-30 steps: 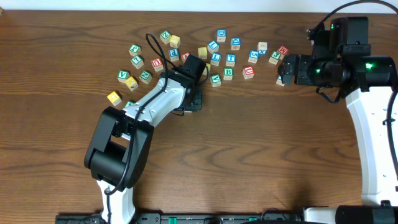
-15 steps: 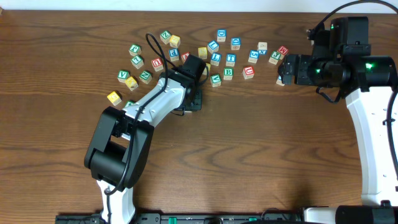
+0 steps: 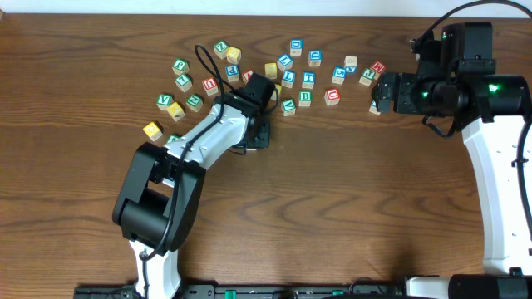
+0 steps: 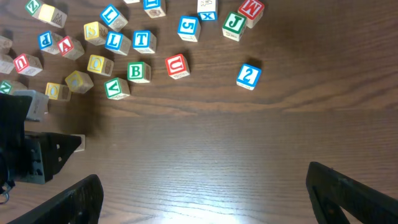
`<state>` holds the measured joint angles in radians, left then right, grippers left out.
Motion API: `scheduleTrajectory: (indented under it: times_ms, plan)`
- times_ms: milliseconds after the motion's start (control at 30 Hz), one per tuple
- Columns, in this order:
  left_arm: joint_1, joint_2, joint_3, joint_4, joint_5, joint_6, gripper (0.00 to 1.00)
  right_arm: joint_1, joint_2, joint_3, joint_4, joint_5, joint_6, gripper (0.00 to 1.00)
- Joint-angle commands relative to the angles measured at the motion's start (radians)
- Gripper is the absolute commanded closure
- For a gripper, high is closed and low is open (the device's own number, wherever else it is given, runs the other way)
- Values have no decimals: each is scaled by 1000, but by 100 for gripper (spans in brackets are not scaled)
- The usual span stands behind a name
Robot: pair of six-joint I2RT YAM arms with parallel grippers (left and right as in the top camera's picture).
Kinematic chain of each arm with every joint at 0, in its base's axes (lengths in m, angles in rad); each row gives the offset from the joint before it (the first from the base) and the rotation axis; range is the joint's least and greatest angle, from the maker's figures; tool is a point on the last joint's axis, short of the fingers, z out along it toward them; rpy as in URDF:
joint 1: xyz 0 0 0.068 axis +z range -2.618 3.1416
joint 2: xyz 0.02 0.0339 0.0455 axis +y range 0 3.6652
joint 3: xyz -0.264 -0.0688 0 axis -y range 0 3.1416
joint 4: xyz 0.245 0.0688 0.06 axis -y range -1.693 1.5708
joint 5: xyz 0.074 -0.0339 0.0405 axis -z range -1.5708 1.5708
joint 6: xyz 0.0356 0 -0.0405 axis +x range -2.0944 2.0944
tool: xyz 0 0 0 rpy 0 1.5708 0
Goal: Spell out ROBOT
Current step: 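Lower the R block onto the open table and open the left gripper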
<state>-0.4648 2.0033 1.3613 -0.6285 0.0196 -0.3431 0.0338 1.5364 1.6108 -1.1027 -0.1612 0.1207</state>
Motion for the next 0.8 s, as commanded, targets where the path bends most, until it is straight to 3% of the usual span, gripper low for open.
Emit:
scheduleTrajectory:
  times_ms: [0,633,767]
  plan:
    - [1,15,-16,-6,-10,-10,73,-6,2,11,2,-2,-14,1]
    - [4,15,-16,24,-14,-10,72,-6,2,11,2,-2,-14,1]
    - [4,15,-16,24,-14,-10,61,-6,2,11,2,-2,-14,1]
